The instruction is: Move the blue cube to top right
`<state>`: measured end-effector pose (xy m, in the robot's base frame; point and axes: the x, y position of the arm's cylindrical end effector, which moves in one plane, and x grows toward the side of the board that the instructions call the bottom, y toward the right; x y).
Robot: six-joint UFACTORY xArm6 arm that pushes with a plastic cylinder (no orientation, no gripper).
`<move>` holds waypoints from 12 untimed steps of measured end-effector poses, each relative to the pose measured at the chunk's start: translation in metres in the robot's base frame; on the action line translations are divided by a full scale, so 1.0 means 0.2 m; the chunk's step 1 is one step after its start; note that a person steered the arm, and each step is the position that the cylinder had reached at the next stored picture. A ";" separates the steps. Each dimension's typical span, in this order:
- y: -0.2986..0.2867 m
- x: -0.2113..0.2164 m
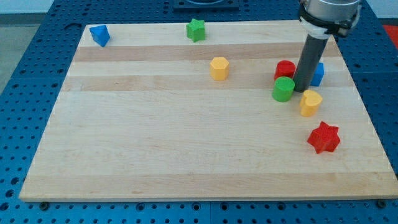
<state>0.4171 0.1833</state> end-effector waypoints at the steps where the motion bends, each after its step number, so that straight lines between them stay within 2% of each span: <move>1: 0.07 0.07; 2: 0.13 0.06; 4: 0.12 -0.12; 7: 0.12 -0.16; 10: 0.11 -0.60; 11: 0.10 -0.67; 12: 0.10 -0.54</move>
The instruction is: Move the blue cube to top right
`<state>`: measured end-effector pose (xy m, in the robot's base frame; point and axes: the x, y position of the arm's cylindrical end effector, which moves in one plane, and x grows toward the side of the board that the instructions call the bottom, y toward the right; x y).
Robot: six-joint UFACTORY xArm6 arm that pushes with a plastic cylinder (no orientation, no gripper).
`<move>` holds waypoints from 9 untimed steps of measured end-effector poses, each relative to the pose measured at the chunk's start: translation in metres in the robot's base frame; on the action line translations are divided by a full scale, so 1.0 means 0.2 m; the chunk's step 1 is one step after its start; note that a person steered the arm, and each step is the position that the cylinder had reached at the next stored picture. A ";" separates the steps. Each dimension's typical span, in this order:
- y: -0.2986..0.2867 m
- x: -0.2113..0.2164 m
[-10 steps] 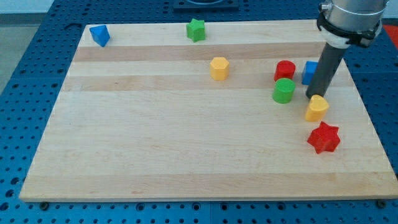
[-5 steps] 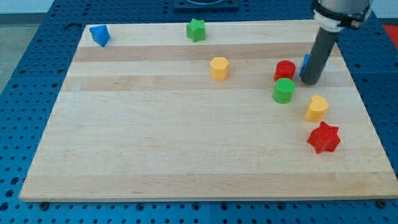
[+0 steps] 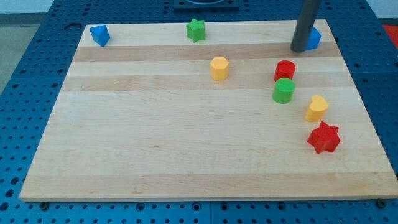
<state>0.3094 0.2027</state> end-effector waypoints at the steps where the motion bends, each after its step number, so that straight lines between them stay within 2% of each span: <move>1: 0.08 0.18; 2: 0.23 0.17; 6: 0.19 -0.36; 7: 0.19 -0.37; 9: 0.29 -0.16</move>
